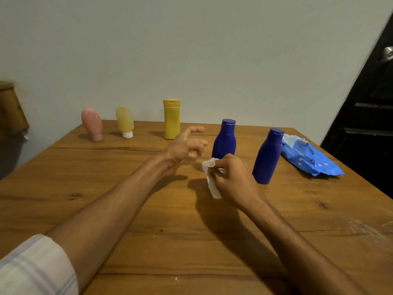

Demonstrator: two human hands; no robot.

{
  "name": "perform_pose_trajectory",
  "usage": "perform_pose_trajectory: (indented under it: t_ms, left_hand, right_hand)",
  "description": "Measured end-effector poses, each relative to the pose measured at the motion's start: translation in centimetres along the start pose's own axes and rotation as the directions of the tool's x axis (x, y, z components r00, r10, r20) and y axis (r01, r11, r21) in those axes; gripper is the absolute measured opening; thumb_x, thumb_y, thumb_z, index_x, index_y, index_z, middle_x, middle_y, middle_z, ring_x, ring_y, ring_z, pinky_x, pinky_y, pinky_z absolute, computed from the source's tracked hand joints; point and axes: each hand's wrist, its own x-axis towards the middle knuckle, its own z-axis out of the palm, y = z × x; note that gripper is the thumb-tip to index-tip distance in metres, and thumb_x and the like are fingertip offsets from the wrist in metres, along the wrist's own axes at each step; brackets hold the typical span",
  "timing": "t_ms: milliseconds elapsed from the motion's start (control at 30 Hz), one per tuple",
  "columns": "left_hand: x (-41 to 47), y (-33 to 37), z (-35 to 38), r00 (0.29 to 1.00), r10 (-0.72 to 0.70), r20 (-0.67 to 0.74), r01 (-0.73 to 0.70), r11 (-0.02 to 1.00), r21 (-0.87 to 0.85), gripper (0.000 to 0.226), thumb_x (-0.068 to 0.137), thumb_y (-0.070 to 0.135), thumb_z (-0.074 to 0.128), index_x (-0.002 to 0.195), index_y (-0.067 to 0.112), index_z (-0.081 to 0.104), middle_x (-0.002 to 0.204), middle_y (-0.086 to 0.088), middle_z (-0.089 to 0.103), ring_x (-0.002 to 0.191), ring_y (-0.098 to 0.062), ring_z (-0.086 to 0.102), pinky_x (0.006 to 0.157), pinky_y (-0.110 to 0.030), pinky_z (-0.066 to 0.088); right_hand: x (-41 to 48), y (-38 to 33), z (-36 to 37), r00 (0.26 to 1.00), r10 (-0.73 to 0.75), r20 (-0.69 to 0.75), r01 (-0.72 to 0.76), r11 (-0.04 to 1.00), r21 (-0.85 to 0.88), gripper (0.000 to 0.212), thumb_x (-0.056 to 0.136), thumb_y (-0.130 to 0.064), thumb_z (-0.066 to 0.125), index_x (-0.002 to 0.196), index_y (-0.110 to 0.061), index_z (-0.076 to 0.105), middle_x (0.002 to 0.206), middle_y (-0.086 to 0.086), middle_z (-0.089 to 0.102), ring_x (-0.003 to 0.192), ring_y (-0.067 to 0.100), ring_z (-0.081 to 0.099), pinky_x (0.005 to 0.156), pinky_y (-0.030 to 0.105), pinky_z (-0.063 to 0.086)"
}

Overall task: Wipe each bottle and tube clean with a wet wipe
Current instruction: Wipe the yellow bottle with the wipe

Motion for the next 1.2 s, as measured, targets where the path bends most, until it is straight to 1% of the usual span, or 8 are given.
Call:
perform_pose_trajectory:
  t_ms: [133, 367, 433, 533, 600, 833, 1033, 1200]
  left_hand:
    - [0.8, -0.2, -4.2, 0.971, 0.002, -0.237, 0.016, 0.997, 0.072, 0.029, 0.08, -0.001, 0.061, 0.098, 0.021, 0.058, 0.111, -0.015, 0.064, 0.098, -0.024, 0.059, 0.078, -0.037, 0.049]
    - [4.9, -3.0, -8.6, 0.856, 0.022, -0.516, 0.054, 0.99, 0.131, 0.037, 0.078, 0.009, 0.079, 0.104, 0.017, 0.054, 0.101, -0.003, 0.057, 0.092, -0.017, 0.056, 0.059, -0.024, 0.043]
    - [6.3, -3.5, -9.3, 0.857, 0.028, -0.515, 0.05, 0.989, 0.138, 0.049, 0.075, 0.012, 0.083, 0.113, 0.016, 0.052, 0.11, -0.005, 0.056, 0.1, -0.019, 0.055, 0.063, -0.023, 0.047]
    - [8.2, -4.2, -10.0, 0.88, -0.002, -0.475, 0.093, 0.981, 0.168, 0.063, 0.074, 0.012, 0.083, 0.127, 0.014, 0.05, 0.126, -0.004, 0.054, 0.114, -0.021, 0.054, 0.093, -0.037, 0.052]
    - [9.3, -4.5, -10.3, 0.906, -0.003, -0.424, 0.087, 0.98, 0.177, 0.07, 0.074, 0.01, 0.084, 0.133, 0.013, 0.047, 0.13, -0.004, 0.054, 0.116, -0.021, 0.054, 0.1, -0.04, 0.05]
    - [12.1, -5.3, -10.2, 0.936, 0.025, -0.352, 0.042, 0.982, 0.182, 0.073, 0.068, 0.011, 0.088, 0.13, 0.017, 0.05, 0.125, -0.005, 0.062, 0.112, -0.023, 0.062, 0.093, -0.044, 0.056]
    - [12.7, -5.7, -10.0, 0.922, 0.032, -0.386, 0.052, 0.977, 0.205, 0.064, 0.073, 0.01, 0.085, 0.128, 0.013, 0.052, 0.115, -0.008, 0.067, 0.1, -0.022, 0.067, 0.086, -0.041, 0.059]
    - [11.1, -5.4, -10.2, 0.906, -0.014, -0.422, 0.074, 0.989, 0.126, 0.06, 0.071, 0.006, 0.085, 0.124, 0.01, 0.056, 0.111, -0.009, 0.07, 0.098, -0.025, 0.069, 0.086, -0.045, 0.059]
  right_hand:
    - [1.6, -2.7, 2.9, 1.0, -0.008, 0.006, 0.006, 0.985, 0.17, 0.024, 0.095, -0.021, 0.054, 0.116, -0.012, 0.064, 0.116, 0.0, 0.061, 0.091, 0.008, 0.058, 0.077, 0.027, 0.053]
    - [6.9, -5.0, 7.8, 0.99, 0.132, -0.046, -0.107, 0.927, 0.36, 0.028, 0.096, -0.021, 0.051, 0.121, -0.013, 0.061, 0.119, 0.003, 0.06, 0.093, 0.008, 0.052, 0.071, 0.02, 0.046]
    - [8.4, -4.9, 8.5, 0.977, 0.204, -0.065, -0.16, 0.895, 0.416, 0.029, 0.096, -0.023, 0.052, 0.122, -0.014, 0.061, 0.118, 0.002, 0.061, 0.089, 0.006, 0.052, 0.066, 0.016, 0.042]
    - [10.2, -4.7, 9.1, 0.951, 0.302, -0.063, -0.228, 0.826, 0.516, 0.029, 0.097, -0.023, 0.05, 0.123, -0.015, 0.059, 0.113, -0.004, 0.062, 0.077, -0.001, 0.05, 0.059, 0.008, 0.039]
    - [11.2, -4.6, 9.5, 0.935, 0.347, -0.076, -0.249, 0.793, 0.556, 0.029, 0.097, -0.021, 0.05, 0.123, -0.014, 0.059, 0.113, -0.004, 0.062, 0.081, 0.001, 0.051, 0.068, 0.012, 0.043]
    - [12.9, -4.5, 11.2, 0.908, 0.401, -0.123, -0.256, 0.762, 0.595, 0.029, 0.096, -0.022, 0.052, 0.123, -0.016, 0.059, 0.117, -0.001, 0.061, 0.096, 0.007, 0.054, 0.072, 0.015, 0.042]
    - [12.9, -4.7, 11.2, 0.908, 0.406, -0.101, -0.262, 0.741, 0.618, 0.026, 0.095, -0.024, 0.052, 0.12, -0.019, 0.06, 0.099, -0.011, 0.054, 0.077, -0.003, 0.047, 0.062, 0.012, 0.037]
    - [11.9, -5.3, 9.6, 0.902, 0.429, -0.051, -0.291, 0.69, 0.663, 0.028, 0.095, -0.025, 0.052, 0.122, -0.018, 0.059, 0.112, -0.004, 0.061, 0.089, 0.006, 0.055, 0.077, 0.028, 0.053]
